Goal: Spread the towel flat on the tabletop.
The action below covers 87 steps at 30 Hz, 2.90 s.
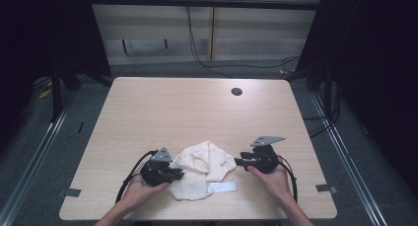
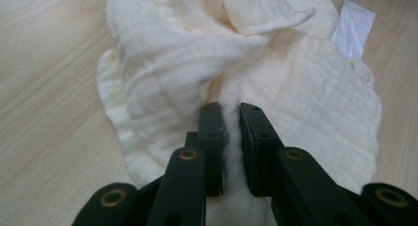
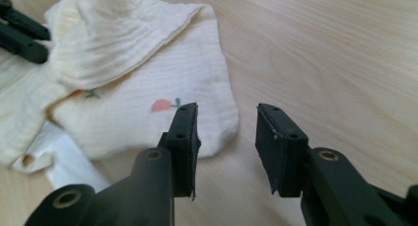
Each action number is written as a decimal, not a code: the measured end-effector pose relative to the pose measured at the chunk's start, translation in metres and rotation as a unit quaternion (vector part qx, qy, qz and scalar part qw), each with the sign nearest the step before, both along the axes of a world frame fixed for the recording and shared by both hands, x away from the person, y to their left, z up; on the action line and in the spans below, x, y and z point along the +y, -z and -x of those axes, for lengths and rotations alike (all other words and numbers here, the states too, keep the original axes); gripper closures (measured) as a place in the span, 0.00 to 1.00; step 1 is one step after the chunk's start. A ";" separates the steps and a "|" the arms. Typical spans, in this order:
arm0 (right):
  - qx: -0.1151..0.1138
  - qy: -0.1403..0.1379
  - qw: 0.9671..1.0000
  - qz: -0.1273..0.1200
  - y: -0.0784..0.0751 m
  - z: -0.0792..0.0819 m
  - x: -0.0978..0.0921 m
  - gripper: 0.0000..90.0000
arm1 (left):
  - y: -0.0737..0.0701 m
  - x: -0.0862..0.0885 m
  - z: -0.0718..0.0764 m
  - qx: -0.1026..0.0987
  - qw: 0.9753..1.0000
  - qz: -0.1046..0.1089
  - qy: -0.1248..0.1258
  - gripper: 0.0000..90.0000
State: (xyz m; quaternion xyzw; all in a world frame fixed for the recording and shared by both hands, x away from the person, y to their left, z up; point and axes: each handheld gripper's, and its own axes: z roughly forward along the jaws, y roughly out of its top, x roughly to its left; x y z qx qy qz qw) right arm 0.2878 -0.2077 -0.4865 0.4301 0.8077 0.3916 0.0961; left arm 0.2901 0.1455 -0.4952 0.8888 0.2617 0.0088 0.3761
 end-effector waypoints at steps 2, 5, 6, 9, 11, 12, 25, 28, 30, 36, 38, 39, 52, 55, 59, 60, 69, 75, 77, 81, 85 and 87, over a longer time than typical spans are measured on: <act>0.000 -0.012 1.000 0.015 0.007 -0.004 0.005 0.71 | 0.000 0.000 0.001 0.012 1.000 0.012 -0.001 0.79; -0.002 -0.012 1.000 0.008 0.007 -0.004 0.004 0.74 | -0.001 -0.001 0.004 -0.001 1.000 0.001 0.002 0.66; -0.005 -0.009 1.000 0.007 0.006 -0.004 0.003 0.76 | -0.002 -0.002 0.005 0.000 1.000 0.001 0.002 0.66; -0.005 -0.013 1.000 0.011 0.008 -0.005 0.003 0.81 | -0.005 0.000 0.006 0.002 1.000 0.006 0.012 0.62; -0.008 -0.020 1.000 0.015 0.011 -0.005 0.004 0.82 | -0.015 0.004 0.007 -0.004 0.999 0.031 0.007 0.59; -0.008 -0.020 1.000 0.015 0.011 -0.005 0.004 0.82 | -0.015 0.004 0.007 -0.004 0.999 0.031 0.007 0.58; 0.013 -0.013 1.000 0.009 0.017 -0.006 0.008 0.97 | -0.046 -0.039 0.001 -0.066 0.996 0.029 0.046 0.65; 0.018 -0.006 1.000 0.000 0.017 -0.006 0.007 0.98 | -0.048 -0.051 -0.002 -0.063 0.995 0.036 0.061 0.72; 0.018 -0.006 1.000 0.002 0.017 -0.006 0.008 0.98 | -0.047 -0.054 -0.003 -0.063 0.995 0.032 0.071 0.77; 0.009 -0.004 1.000 0.003 0.018 -0.004 0.009 0.98 | -0.026 -0.068 -0.013 -0.022 0.996 0.016 0.086 0.75; 0.012 -0.001 1.000 0.004 0.017 -0.004 0.010 0.98 | -0.023 -0.070 -0.016 -0.019 0.996 0.023 0.087 0.76; 0.012 -0.001 1.000 0.003 0.018 -0.004 0.010 0.98 | -0.022 -0.071 -0.017 -0.018 0.995 0.025 0.090 0.76; 0.011 -0.007 1.000 0.001 0.018 -0.005 0.008 0.98 | -0.009 -0.081 -0.009 -0.043 0.994 -0.014 0.102 0.84; 0.014 0.001 1.000 0.001 0.017 -0.005 0.006 0.98 | -0.013 -0.075 -0.012 -0.033 0.994 0.006 0.100 0.97; 0.000 0.005 1.000 -0.021 0.011 -0.005 0.000 0.98 | -0.020 -0.070 -0.014 -0.018 0.995 0.040 0.093 0.98; -0.003 0.007 1.000 -0.023 0.009 -0.004 -0.001 0.98 | -0.028 -0.064 -0.016 -0.024 0.995 0.049 0.086 0.97; -0.018 0.020 0.999 -0.040 0.000 -0.002 -0.011 0.98 | -0.051 -0.028 -0.028 -0.042 0.994 0.101 0.031 0.98; -0.034 0.032 0.997 -0.056 -0.008 0.000 -0.021 0.98 | -0.067 0.007 -0.038 -0.056 0.988 0.142 -0.018 0.98; -0.036 0.038 0.997 -0.059 -0.010 0.000 -0.024 0.98 | -0.069 0.015 -0.040 -0.063 0.987 0.146 -0.032 0.98; -0.048 0.047 0.996 -0.066 -0.016 0.000 -0.032 0.98 | -0.070 0.026 -0.043 -0.066 0.985 0.153 -0.050 0.98; -0.064 0.060 0.994 -0.070 -0.022 0.002 -0.039 0.99 | -0.068 0.033 -0.044 -0.071 0.985 0.145 -0.059 0.98; -0.067 0.062 0.993 -0.072 -0.024 0.002 -0.041 0.99 | -0.067 0.035 -0.045 -0.067 0.985 0.149 -0.063 0.98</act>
